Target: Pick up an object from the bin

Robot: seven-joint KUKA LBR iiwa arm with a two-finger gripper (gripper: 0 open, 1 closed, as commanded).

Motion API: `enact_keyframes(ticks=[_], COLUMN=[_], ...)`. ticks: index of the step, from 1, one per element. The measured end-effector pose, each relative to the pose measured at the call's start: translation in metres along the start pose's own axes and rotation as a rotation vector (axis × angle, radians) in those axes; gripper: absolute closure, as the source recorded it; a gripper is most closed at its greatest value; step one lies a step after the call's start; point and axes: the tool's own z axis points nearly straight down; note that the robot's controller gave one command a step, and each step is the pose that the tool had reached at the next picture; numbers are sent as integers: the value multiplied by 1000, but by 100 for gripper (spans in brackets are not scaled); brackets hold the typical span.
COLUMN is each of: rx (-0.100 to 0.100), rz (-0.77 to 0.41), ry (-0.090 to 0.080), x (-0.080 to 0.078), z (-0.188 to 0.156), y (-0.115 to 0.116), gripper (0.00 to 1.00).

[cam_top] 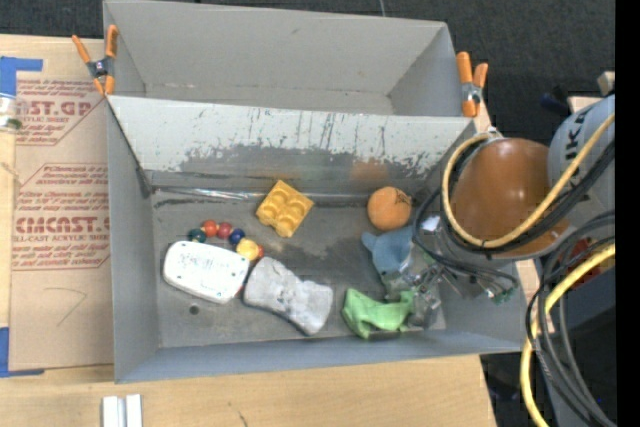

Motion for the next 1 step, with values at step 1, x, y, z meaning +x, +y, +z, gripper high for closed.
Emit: enact_keyframes(ticks=[1], rx=[-1], rz=[0], ry=[0], x=[0], z=[-24], y=[0], gripper=[100])
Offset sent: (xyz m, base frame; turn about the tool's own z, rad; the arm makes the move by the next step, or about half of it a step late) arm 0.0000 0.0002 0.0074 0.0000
